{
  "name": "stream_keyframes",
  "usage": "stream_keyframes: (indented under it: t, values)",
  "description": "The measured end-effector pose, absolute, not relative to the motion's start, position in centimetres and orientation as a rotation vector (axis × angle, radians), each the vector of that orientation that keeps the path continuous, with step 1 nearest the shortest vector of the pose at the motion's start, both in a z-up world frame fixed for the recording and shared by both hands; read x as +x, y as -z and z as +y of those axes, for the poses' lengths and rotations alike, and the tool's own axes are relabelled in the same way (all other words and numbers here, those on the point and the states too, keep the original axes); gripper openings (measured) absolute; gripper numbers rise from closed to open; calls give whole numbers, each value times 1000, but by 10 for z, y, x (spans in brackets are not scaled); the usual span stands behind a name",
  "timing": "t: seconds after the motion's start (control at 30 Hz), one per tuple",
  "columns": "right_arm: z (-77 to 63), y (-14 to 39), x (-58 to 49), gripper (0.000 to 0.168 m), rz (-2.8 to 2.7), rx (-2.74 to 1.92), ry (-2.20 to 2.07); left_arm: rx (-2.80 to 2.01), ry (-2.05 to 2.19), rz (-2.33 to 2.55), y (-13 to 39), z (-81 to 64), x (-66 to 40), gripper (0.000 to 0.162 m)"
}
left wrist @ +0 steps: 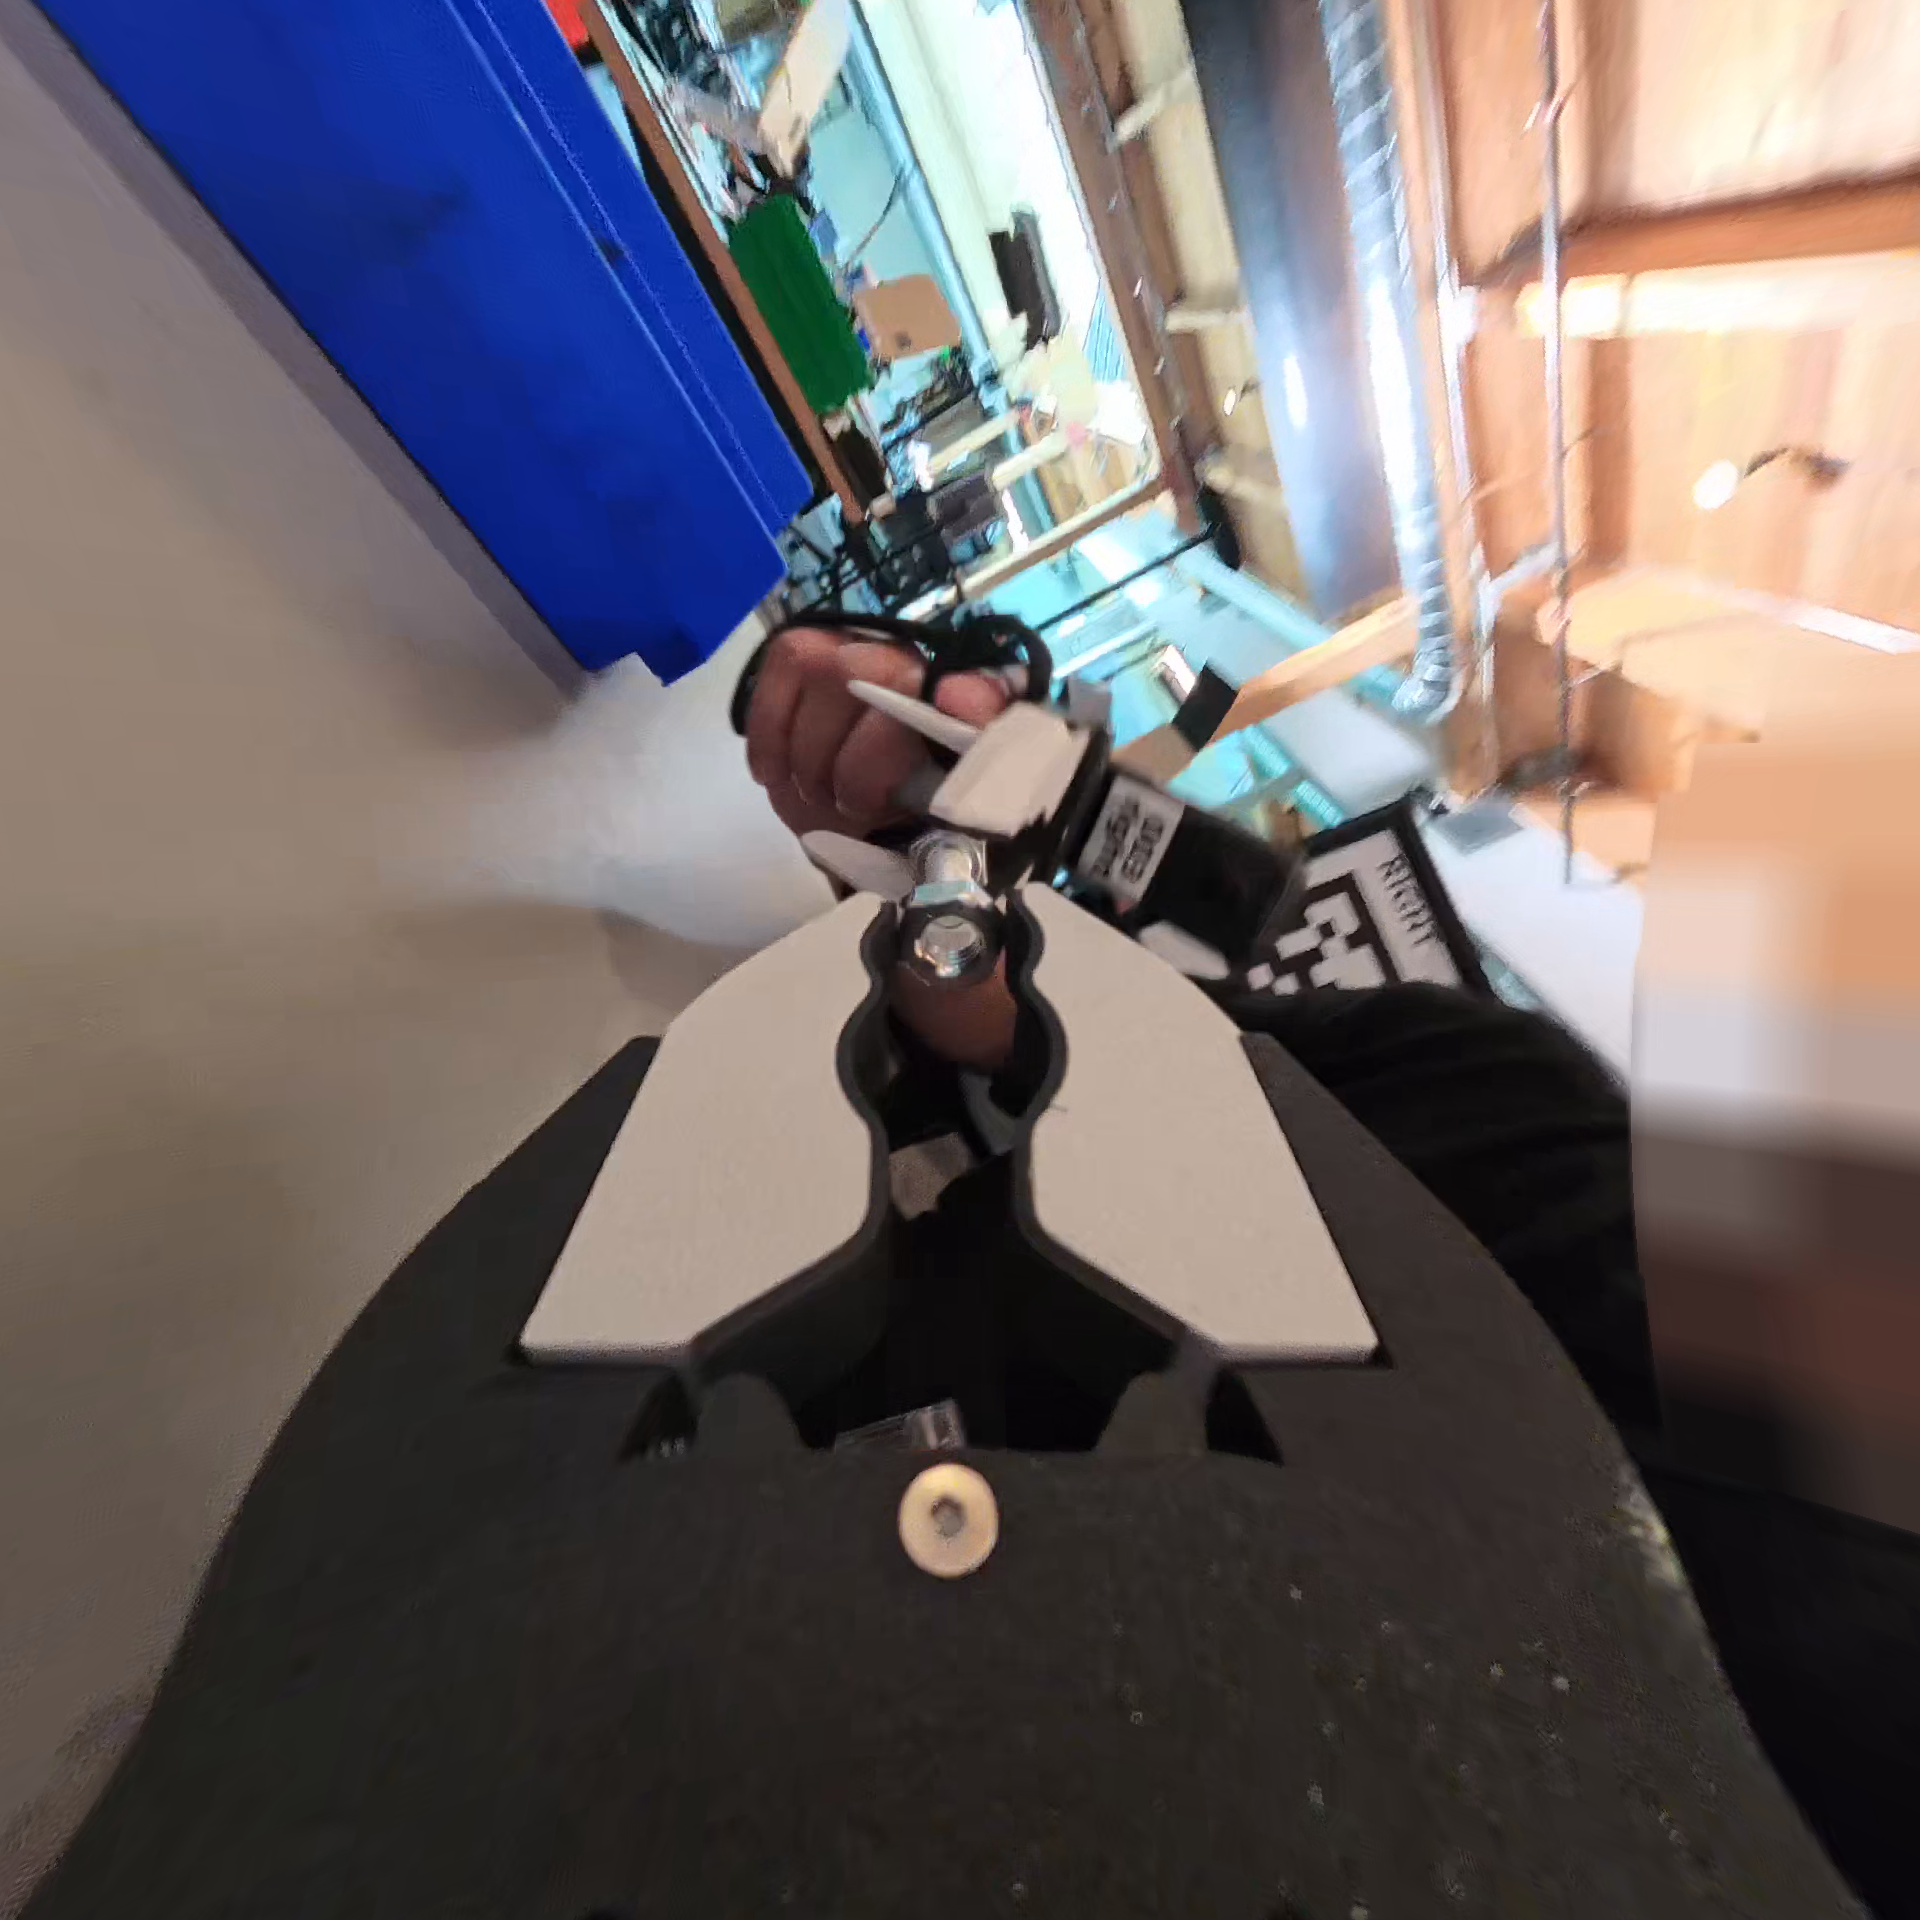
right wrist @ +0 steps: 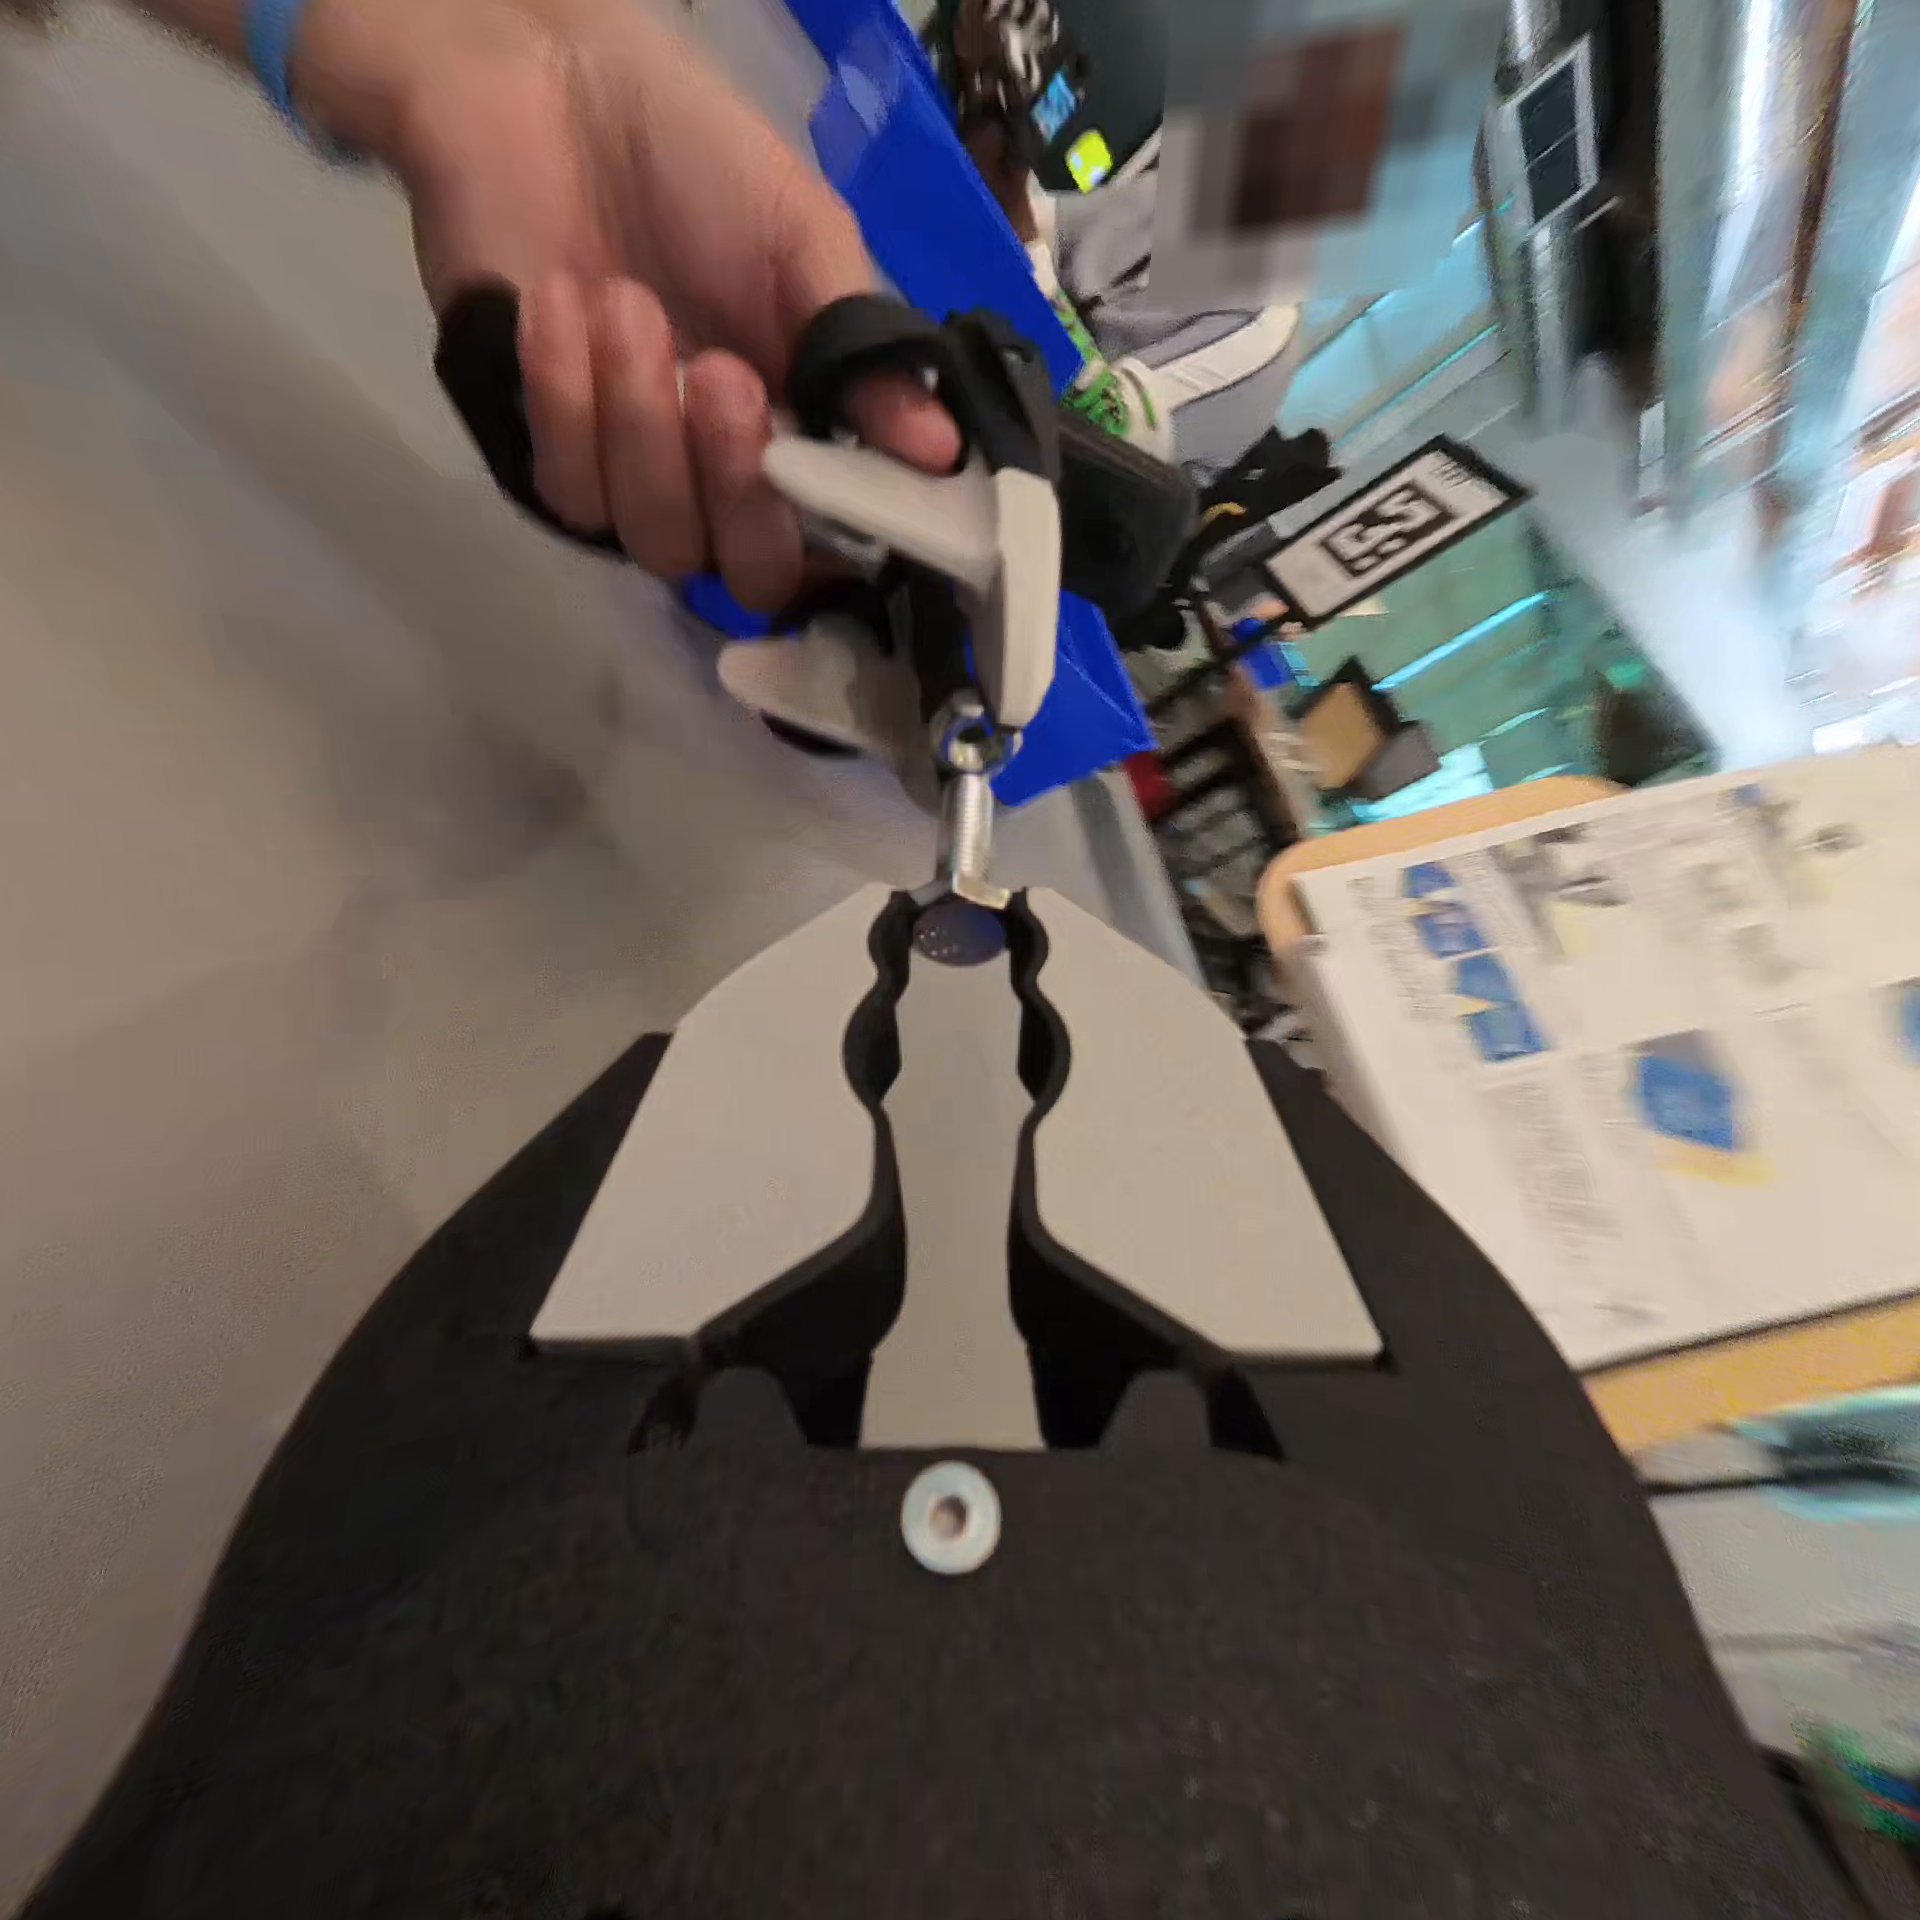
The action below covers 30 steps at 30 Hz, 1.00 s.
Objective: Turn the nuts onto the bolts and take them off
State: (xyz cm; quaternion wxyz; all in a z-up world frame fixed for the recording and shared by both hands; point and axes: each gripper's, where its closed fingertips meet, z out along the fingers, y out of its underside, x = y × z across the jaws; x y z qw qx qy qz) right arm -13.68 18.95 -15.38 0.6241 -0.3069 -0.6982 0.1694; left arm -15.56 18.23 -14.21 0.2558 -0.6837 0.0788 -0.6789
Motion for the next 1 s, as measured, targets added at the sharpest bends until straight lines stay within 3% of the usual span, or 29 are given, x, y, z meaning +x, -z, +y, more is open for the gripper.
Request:
stream_keyframes:
  t: [0.07,0.2,0.43,0.5,0.63,0.83,1.0]
  values:
    - [192,155,-135,18,-1609,-674,-296,-1853,1811,169,145,188,-169,18]
    - [205,156,-139,18,-1552,-954,-576,-1807,1631,239,133,195,-174,19]
    - [252,159,-135,18,-1175,-1538,-1080,-1863,282,-35,162,222,-255,19]
    - [256,165,-136,18,-1141,-1596,-1104,-1835,117,25,167,214,-252,19]
    - [258,157,-134,18,-1154,-1595,-1084,-1881,87,127,178,216,-235,19]
    - [354,85,-44,18,-1088,-1741,-655,-1927,251,202,192,215,-216,19]
    - [470,144,60,18,-1212,-2345,-206,-1937,262,258,194,215,-209,19]
